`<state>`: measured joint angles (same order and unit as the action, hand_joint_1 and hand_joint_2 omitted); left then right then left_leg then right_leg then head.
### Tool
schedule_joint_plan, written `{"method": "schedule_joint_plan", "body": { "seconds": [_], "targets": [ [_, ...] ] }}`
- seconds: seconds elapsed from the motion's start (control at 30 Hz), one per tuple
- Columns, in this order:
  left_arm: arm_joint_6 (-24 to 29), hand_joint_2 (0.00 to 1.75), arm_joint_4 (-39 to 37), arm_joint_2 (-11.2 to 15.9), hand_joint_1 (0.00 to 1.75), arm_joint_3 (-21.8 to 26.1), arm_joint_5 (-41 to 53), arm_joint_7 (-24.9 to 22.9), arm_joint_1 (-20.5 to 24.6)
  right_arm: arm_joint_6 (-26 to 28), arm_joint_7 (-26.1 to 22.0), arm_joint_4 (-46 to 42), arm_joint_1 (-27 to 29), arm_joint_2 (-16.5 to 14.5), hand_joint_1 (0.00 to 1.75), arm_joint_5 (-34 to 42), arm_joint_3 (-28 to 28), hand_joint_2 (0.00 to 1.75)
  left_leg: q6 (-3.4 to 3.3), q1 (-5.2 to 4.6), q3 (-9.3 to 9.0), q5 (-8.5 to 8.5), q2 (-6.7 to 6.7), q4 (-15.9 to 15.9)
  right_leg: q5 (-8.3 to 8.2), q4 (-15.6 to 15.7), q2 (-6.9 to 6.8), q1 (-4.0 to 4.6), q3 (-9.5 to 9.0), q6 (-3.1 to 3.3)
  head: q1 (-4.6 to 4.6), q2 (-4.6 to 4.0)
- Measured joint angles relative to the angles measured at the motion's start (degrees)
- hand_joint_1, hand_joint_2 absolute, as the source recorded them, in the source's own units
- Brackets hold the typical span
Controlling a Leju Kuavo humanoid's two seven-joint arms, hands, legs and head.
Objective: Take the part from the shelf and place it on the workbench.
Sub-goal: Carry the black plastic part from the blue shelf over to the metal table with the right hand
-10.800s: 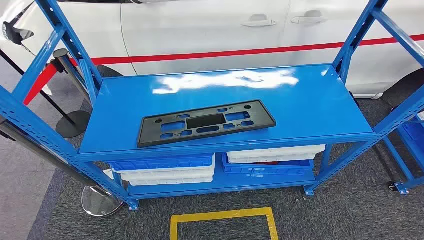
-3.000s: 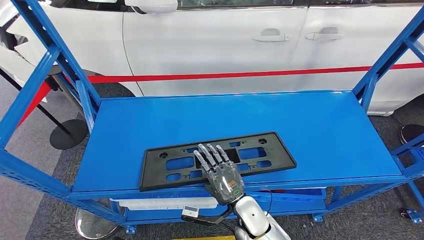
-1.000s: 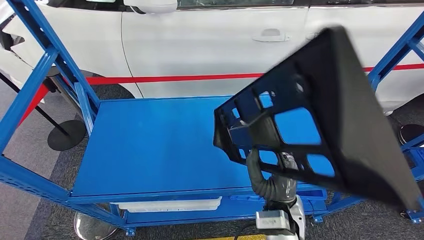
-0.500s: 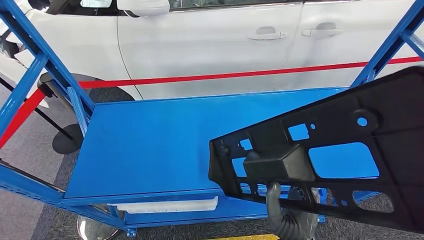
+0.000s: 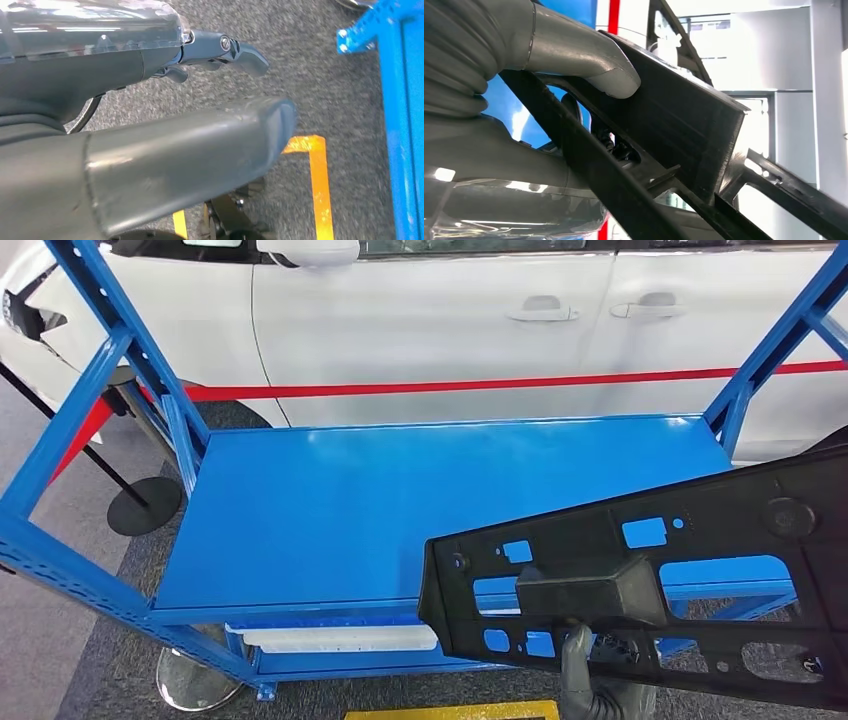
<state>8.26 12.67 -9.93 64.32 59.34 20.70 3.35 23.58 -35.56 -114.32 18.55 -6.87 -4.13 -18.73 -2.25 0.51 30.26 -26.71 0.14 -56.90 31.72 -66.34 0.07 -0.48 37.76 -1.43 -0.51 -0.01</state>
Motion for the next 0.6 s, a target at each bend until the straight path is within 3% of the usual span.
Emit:
{"method": "schedule_joint_plan", "body": {
  "seconds": [0.03, 0.07, 0.1, 0.13, 0.2, 0.27, 0.3, 0.4, 0.47, 0.57, 0.6],
  "targets": [
    [0.0, 0.0, 0.0, 0.0, 0.0, 0.1, -0.1, 0.0, 0.0, -0.3, -0.1, 0.1, 0.2, -0.1, 1.75, 0.1, 0.3, 1.75, -0.07, -0.02, 0.7, 0.44, 0.08, -0.1, 2.38, -3.7, 0.0, -0.1, 1.13, -0.22, 0.11, 0.0],
    [0.0, 0.0, 0.0, 0.0, 0.0, 0.2, -0.1, 0.0, 0.0, -0.7, -0.1, 0.3, 0.4, -0.3, 1.75, 0.2, 0.7, 1.75, -0.01, -0.04, 1.38, 0.86, 0.13, -0.2, 3.75, -6.7, -0.01, -0.21, 1.78, -0.42, 0.14, 0.0],
    [0.0, 0.0, 0.0, 0.0, 0.0, 0.3, -0.2, -0.1, 0.0, -1.2, -0.3, 0.4, 0.5, -0.5, 1.75, 0.3, 1.0, 1.75, 0.09, -0.04, 2.03, 1.23, 0.17, -0.3, 3.97, -8.1, -0.03, -0.33, 1.58, -0.57, 0.15, 0.01],
    [0.0, 0.0, 0.0, 0.0, 0.0, 0.5, -0.3, -0.1, 0.0, -1.7, -0.4, 0.6, 0.6, -0.7, 1.75, 0.4, 1.2, 1.75, 0.24, -0.01, 2.64, 1.56, 0.19, -0.5, 3.07, -7.2, -0.04, -0.48, 0.26, -0.67, 0.16, 0.01],
    [-0.1, 0.0, 0.0, 0.0, 0.0, 1.1, -0.7, -0.4, 0.0, -2.6, -1.1, 1.3, 0.7, -1.3, 1.75, 0.6, 1.7, 1.75, 0.65, 0.06, 3.74, 2.05, 0.18, -1.1, 0.4, 0.2, -0.05, -0.76, -5.22, -0.67, 0.17, 0.01],
    [-0.3, 0.0, 0.0, 0.0, 0.0, 1.5, -1.1, -0.7, 0.0, -3.0, -1.8, 2.0, 0.8, -2.0, 1.75, 0.7, 1.9, 1.75, 1.26, 0.03, 4.42, 2.48, 0.12, -1.7, -0.62, 6.8, 0.09, -0.59, -9.63, -0.17, 0.14, 0.01],
    [-0.3, 0.0, 0.0, 0.1, 0.0, 1.6, -1.2, -0.7, 0.1, -3.0, -2.1, 2.3, 0.9, -2.3, 1.75, 0.7, 2.0, 1.75, 1.61, 0.0, 4.54, 2.71, 0.08, -1.8, -0.49, 8.2, 0.18, -0.43, -10.36, 0.21, 0.13, 0.0],
    [-0.4, 0.0, 0.0, 0.2, 0.0, 2.0, -1.2, -0.8, 0.0, -3.0, -2.5, 3.3, 1.1, -3.1, 1.75, 0.5, 2.2, 1.75, 2.85, 0.13, 4.79, 3.4, -0.08, -1.8, -1.38, 8.7, 0.17, -0.25, -9.68, 1.63, 0.13, -0.01],
    [-0.4, 0.0, 0.0, 0.4, 0.0, 2.4, -1.2, -0.8, 0.0, -3.1, -2.6, 3.9, 1.1, -3.5, 1.75, 0.5, 2.3, 1.75, 3.48, 0.3, 5.94, 0.71, -0.2, -3.9, -2.6, 8.9, -0.02, -0.34, -8.53, 2.71, 0.01, 0.0],
    [-0.4, 0.0, 0.0, 0.5, 0.0, 2.7, -1.2, -0.8, 0.0, -3.1, -2.7, 4.6, 1.2, -4.0, 1.75, 0.5, 2.5, 1.75, 3.95, 0.38, 8.74, -7.41, -0.2, -14.1, -4.4, 8.8, -0.15, -0.11, -6.21, 3.43, -0.35, 0.0],
    [-0.4, 0.0, 0.0, 0.5, 0.0, 2.8, -1.2, -0.8, 0.0, -3.1, -2.7, 4.9, 1.2, -4.0, 1.75, 0.5, 2.5, 1.75, 3.99, 0.37, 9.05, -8.53, -0.2, -17.0, -4.98, 8.8, -0.19, 0.04, -5.39, 3.48, -0.36, 0.0]
  ]
}}
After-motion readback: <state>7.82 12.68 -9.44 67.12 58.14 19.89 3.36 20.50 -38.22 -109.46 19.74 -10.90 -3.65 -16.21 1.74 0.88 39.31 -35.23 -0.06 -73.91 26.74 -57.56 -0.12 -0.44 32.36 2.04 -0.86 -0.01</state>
